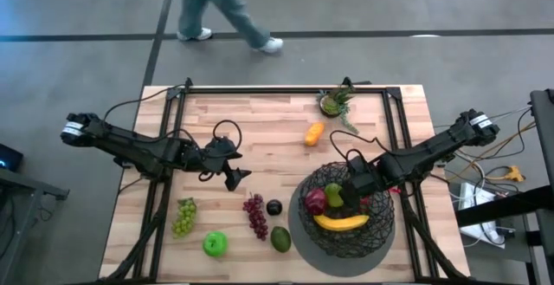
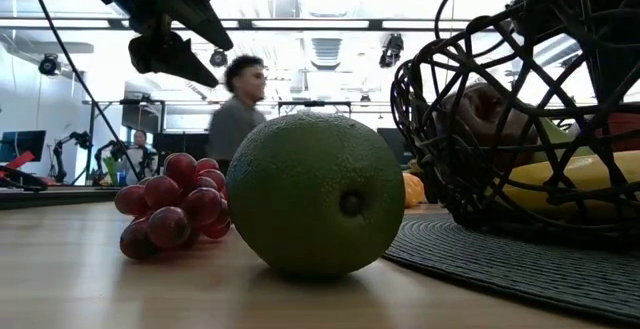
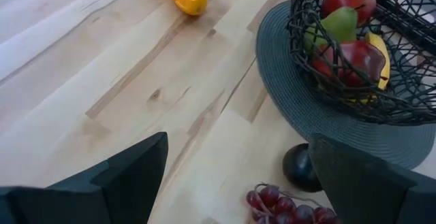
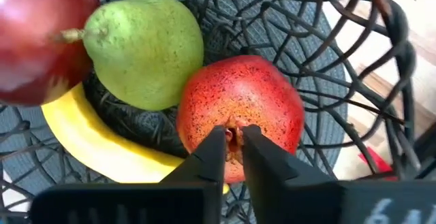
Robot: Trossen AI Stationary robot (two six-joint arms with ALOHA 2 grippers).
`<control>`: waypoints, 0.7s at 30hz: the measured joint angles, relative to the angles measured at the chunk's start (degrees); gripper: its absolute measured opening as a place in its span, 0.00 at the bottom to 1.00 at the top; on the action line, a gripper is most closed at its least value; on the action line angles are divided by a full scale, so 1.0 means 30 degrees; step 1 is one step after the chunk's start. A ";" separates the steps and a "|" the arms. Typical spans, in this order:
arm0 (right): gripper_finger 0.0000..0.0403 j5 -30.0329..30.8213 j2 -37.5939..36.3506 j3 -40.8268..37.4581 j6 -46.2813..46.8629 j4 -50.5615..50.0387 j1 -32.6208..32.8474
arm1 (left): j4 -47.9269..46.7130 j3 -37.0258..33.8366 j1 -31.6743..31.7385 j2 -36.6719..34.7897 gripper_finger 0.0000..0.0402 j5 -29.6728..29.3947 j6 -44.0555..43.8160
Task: Build produce basket
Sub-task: Put the pomegranate into the black wire basket, then put the mango into the black wire basket
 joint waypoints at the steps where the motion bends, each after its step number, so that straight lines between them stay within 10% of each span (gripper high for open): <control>1: 0.11 0.0003 0.0000 0.0093 0.0000 -0.0170 0.0000 | 0.0000 0.0000 0.0000 0.0000 0.84 0.0004 -0.0004; 11: 0.37 -0.0043 0.0000 0.0990 -0.0707 -0.0784 -0.0001 | 0.0032 0.0000 0.0000 -0.0007 0.84 0.0007 -0.0012; 21: 0.37 0.1734 0.0000 0.3208 -0.0347 -0.0548 -0.0780 | 0.1070 0.0036 0.0000 -0.0015 0.84 0.0485 0.0118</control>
